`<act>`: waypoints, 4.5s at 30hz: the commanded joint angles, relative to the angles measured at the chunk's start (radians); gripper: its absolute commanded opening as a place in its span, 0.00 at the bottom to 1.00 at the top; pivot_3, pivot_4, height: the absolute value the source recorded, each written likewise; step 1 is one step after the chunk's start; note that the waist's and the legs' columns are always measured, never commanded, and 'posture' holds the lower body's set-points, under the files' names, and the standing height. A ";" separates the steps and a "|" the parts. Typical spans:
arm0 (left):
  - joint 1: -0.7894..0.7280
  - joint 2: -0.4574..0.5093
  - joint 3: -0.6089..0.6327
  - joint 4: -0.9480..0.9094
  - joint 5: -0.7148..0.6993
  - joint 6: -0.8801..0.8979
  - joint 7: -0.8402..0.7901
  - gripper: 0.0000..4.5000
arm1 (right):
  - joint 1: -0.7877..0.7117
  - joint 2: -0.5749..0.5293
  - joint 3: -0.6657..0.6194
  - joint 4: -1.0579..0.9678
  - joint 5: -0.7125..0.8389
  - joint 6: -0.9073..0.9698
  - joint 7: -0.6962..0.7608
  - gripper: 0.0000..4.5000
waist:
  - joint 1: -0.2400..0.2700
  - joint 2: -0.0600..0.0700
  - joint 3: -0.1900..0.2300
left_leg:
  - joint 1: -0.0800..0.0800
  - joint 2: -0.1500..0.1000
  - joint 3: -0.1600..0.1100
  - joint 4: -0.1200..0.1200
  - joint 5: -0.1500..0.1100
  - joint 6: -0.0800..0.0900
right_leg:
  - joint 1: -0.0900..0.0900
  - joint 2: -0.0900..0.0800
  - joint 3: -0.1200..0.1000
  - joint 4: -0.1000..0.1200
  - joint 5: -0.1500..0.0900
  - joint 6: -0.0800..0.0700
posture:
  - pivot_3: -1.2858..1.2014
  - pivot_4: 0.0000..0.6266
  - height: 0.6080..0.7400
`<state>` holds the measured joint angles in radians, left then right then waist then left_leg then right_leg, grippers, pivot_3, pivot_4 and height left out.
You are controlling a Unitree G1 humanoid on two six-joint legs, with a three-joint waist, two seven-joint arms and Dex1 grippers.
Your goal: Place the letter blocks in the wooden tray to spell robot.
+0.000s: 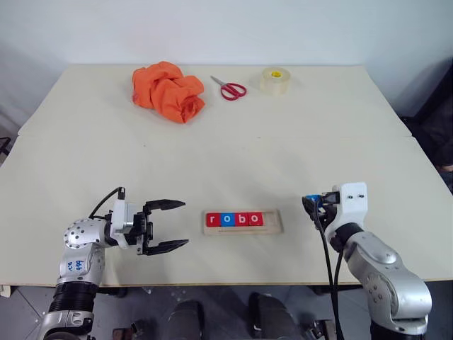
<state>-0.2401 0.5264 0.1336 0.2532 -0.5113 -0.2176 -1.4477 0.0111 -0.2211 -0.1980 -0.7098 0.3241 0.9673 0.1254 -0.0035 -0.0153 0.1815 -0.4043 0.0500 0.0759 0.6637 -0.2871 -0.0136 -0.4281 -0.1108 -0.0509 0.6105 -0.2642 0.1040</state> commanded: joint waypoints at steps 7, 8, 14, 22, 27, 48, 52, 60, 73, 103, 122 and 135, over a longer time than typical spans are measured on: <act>-0.039 0.003 -0.007 0.016 -0.007 0.007 -0.024 1.00 | 0.012 0.045 -0.016 -0.067 0.005 0.029 -0.062 0.54 | -0.001 0.000 0.000 | 0.000 0.000 0.000 0.000 0.000 0.000 | 0.000 0.000 0.000 0.000 0.000 0.000 | 0.52 0.24 1.00; -0.042 0.002 -0.008 0.019 -0.006 0.006 -0.026 1.00 | 0.013 0.035 -0.019 -0.064 0.003 0.022 -0.057 0.62 | 0.000 0.000 0.000 | 0.000 0.000 0.000 0.000 0.000 0.000 | 0.000 0.000 0.000 0.000 0.000 0.000 | 0.52 0.24 1.00; -0.053 -0.001 -0.012 0.031 -0.005 0.002 -0.029 1.00 | 0.027 -0.075 -0.031 -0.057 0.021 -0.013 0.045 0.99 | 0.000 0.000 0.000 | 0.000 0.000 0.000 0.000 0.000 0.000 | 0.000 0.000 0.000 -0.001 0.000 0.000 | 0.52 0.24 1.00; -0.052 -0.013 -0.015 0.034 -0.002 -0.009 -0.018 1.00 | -0.049 -0.442 -0.010 0.090 0.069 -0.128 0.399 0.99 | 0.001 0.000 0.000 | 0.000 0.000 -0.001 0.000 0.000 0.000 | 0.001 0.001 -0.001 -0.002 0.000 0.000 | 0.52 0.24 1.00; -0.033 -0.025 -0.012 0.017 0.000 -0.021 0.001 1.00 | -0.150 -0.631 0.126 0.304 0.028 -0.238 0.630 0.99 | 0.000 0.000 0.000 | 0.000 0.000 0.000 0.000 0.000 0.000 | 0.001 0.000 0.000 -0.002 0.000 0.001 | 0.52 0.24 1.00; 0.087 -0.018 0.019 -0.077 -0.010 -0.039 0.070 1.00 | -0.335 -0.695 0.282 0.473 -0.082 -0.396 0.842 0.32 | 0.002 0.000 0.000 | 0.000 0.000 0.001 0.001 0.000 0.000 | 0.001 0.000 0.000 -0.002 0.001 0.001 | 0.52 0.24 1.00; 0.070 -0.024 0.010 -0.061 -0.004 -0.044 0.070 1.00 | -0.409 -0.701 0.301 0.433 -0.055 -0.352 0.904 0.32 | 0.000 0.000 0.000 | 0.000 0.000 0.001 0.001 0.000 0.000 | 0.000 0.000 0.000 -0.002 0.001 0.001 | 0.52 0.24 1.00; 0.052 -0.031 0.003 -0.041 -0.004 -0.056 0.053 1.00 | -0.524 -0.696 0.444 0.394 -0.073 -0.299 1.013 0.32 | 0.002 0.000 0.000 | -0.001 0.000 0.001 0.001 0.000 0.000 | 0.000 -0.001 -0.001 -0.003 0.001 0.001 | 0.52 0.24 1.00; 0.094 -0.025 0.013 -0.081 -0.006 -0.060 0.065 1.00 | -0.612 -0.617 0.544 0.484 -0.130 -0.364 1.047 0.32 | 0.000 0.000 0.000 | -0.001 -0.001 0.001 0.001 0.000 0.000 | 0.000 -0.001 -0.001 -0.002 0.001 0.001 | 0.52 0.24 1.00; 0.089 -0.033 0.007 -0.075 -0.002 -0.059 0.088 1.00 | -0.569 -0.636 0.478 0.416 -0.084 -0.315 1.095 0.72 | 0.001 0.000 0.000 | -0.001 -0.001 0.001 0.001 -0.001 0.000 | 0.000 -0.001 -0.001 -0.002 0.001 0.001 | 0.52 0.24 1.00; 0.104 -0.032 0.004 -0.093 -0.004 -0.053 0.101 1.00 | -0.557 -0.584 0.541 0.476 -0.096 -0.336 1.076 0.02 | 0.001 0.000 0.000 | 0.000 -0.001 0.001 0.001 -0.001 -0.001 | 0.000 -0.001 -0.001 -0.001 0.001 0.001 | 0.52 0.24 1.00; 0.101 -0.037 0.000 -0.091 -0.001 -0.055 0.109 1.00 | -0.565 -0.584 0.492 0.422 -0.065 -0.310 1.079 0.02 | 0.001 0.000 0.000 | 0.000 -0.001 0.001 0.002 0.000 -0.001 | 0.000 -0.001 -0.001 -0.001 0.001 0.001 | 0.52 0.24 1.00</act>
<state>-0.1443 0.4898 0.1365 0.1904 -0.5069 -0.2638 -1.3443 -0.5438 -0.7947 0.3397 -0.2384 0.2281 0.6414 1.1990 -0.0029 -0.0156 0.1818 -0.4048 0.0495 0.0769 0.6653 -0.2876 -0.0141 -0.4283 -0.1118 -0.0515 0.6096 -0.2637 0.1049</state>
